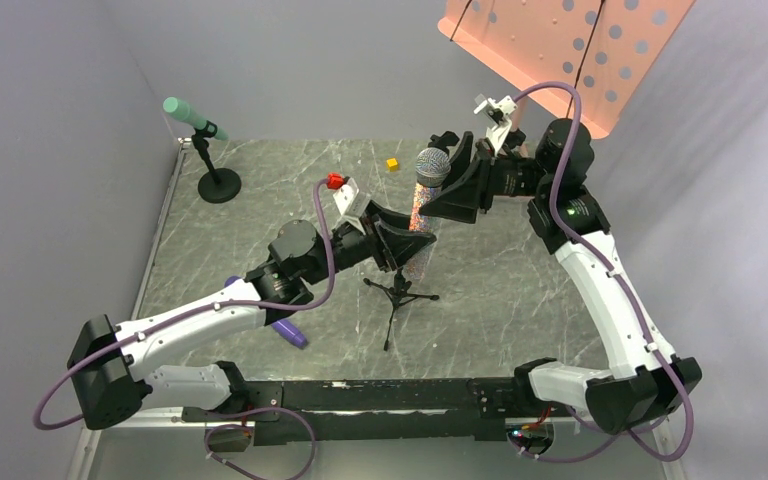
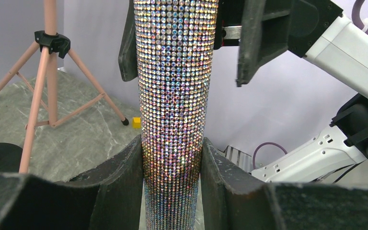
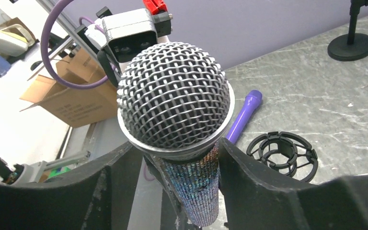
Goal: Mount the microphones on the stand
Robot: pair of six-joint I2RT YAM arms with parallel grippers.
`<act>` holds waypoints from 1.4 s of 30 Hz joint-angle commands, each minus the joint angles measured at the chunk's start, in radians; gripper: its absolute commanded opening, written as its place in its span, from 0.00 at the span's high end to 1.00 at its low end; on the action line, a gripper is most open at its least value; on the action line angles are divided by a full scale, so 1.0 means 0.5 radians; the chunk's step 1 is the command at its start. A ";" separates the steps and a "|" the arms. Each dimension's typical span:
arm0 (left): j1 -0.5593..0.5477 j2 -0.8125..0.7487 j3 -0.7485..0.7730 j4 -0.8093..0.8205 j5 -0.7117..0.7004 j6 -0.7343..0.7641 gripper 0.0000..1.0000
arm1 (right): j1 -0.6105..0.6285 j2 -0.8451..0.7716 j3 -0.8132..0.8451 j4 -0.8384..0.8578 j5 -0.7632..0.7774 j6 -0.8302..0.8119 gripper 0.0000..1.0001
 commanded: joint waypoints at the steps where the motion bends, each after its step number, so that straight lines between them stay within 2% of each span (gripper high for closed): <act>1: -0.014 -0.002 0.105 0.146 -0.013 0.019 0.99 | 0.013 0.018 -0.013 0.129 -0.039 0.091 0.39; 6: -0.014 0.028 0.125 0.138 0.000 0.008 0.99 | 0.035 0.048 -0.007 0.130 -0.047 0.079 0.50; 10: -0.014 0.043 0.134 0.140 0.004 -0.019 0.97 | 0.049 0.043 -0.034 0.157 -0.068 0.071 0.71; 12: -0.014 0.047 0.148 0.126 0.015 -0.036 0.92 | 0.054 0.033 -0.042 0.151 -0.054 0.023 0.82; 13: -0.014 0.046 0.156 0.103 0.014 -0.047 0.85 | 0.060 0.037 -0.024 0.123 -0.050 -0.014 0.88; 15: -0.014 0.033 0.160 0.057 0.026 -0.065 0.70 | 0.075 0.080 0.087 -0.032 -0.044 -0.176 0.92; 18: -0.014 -0.073 0.091 0.000 -0.002 -0.035 0.43 | 0.101 0.192 0.367 -0.407 -0.011 -0.498 0.95; 21: -0.012 -0.277 -0.014 -0.135 -0.112 0.085 0.15 | 0.123 0.318 0.611 -0.579 0.022 -0.685 0.97; 22: -0.011 -0.354 -0.050 -0.238 -0.167 0.139 0.08 | 0.134 0.359 0.676 -0.608 0.044 -0.727 0.97; 24: -0.008 -0.524 -0.101 -0.464 -0.274 0.253 0.01 | 0.172 0.442 0.796 -0.648 0.112 -0.799 0.97; 27: 0.008 -0.794 -0.177 -0.843 -0.500 0.377 0.01 | 0.279 0.536 0.925 -0.714 0.253 -0.947 0.98; 31: 0.058 -1.086 -0.311 -1.351 -0.877 0.338 0.01 | 0.476 0.660 1.063 -0.794 0.511 -1.154 0.98; 33: 0.095 -1.220 -0.420 -1.519 -0.964 0.257 0.01 | 0.561 0.717 1.112 -0.794 0.607 -1.218 0.98; 35: 0.106 -1.354 -0.547 -1.606 -1.016 0.139 0.01 | 0.617 0.770 1.148 -0.769 0.674 -1.262 0.98; 42: 0.111 -1.740 -0.950 -1.519 -1.015 -0.182 0.01 | 0.629 0.812 1.064 -0.573 0.730 -1.245 0.98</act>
